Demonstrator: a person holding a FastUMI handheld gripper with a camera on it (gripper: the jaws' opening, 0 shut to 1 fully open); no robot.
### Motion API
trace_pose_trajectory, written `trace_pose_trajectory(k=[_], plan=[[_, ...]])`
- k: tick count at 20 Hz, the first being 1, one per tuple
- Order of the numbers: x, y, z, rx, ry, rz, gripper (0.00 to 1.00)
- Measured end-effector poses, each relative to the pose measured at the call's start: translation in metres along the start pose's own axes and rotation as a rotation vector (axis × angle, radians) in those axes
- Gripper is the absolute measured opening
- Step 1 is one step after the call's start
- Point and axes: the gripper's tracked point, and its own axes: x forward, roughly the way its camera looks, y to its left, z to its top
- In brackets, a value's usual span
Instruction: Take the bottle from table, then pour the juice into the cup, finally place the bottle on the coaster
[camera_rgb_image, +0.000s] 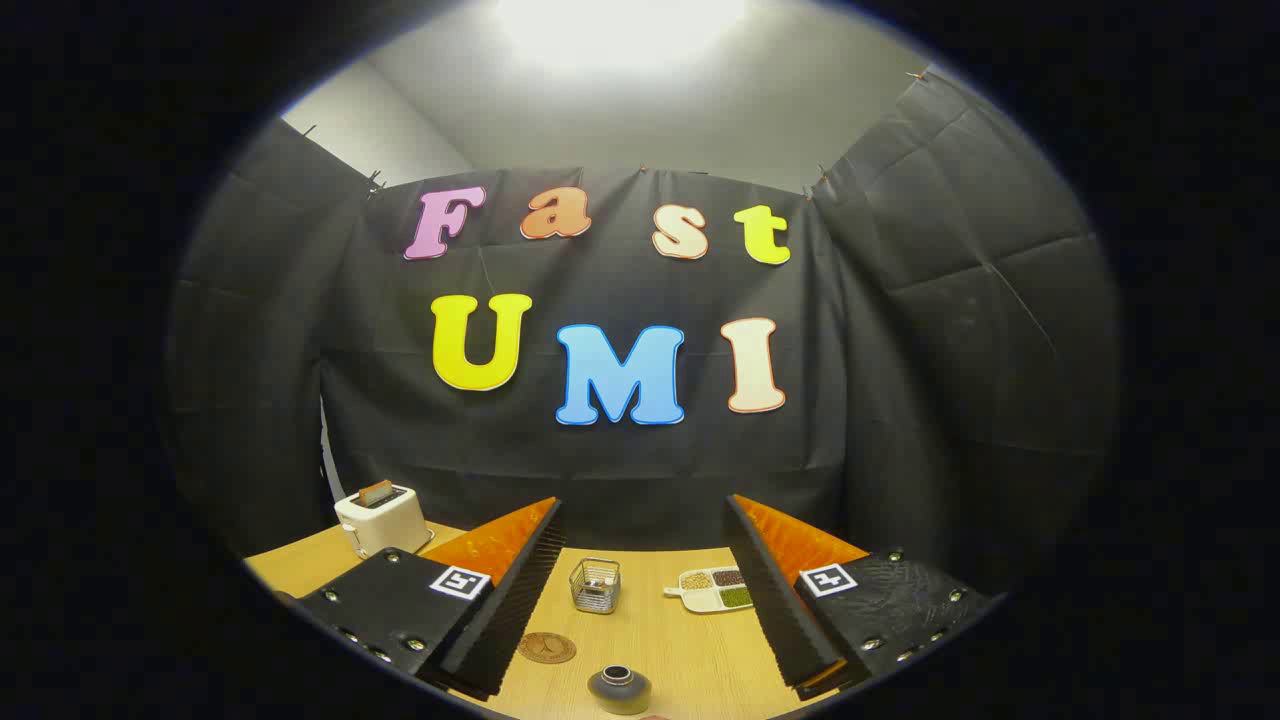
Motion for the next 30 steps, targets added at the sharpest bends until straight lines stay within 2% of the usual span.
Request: trace_pose_trajectory(k=[12, 19, 27, 30], plan=[[-0.002, -0.002, -0.022, 0.033, 0.026, 0.018, 0.97], [-0.014, -0.005, -0.079, 0.081, 0.043, -0.008, 0.97], [-0.018, 0.021, -0.155, 0.003, 0.061, 0.062, 0.98], [-0.014, 0.023, -0.189, -0.015, 0.085, 0.064, 0.98]])
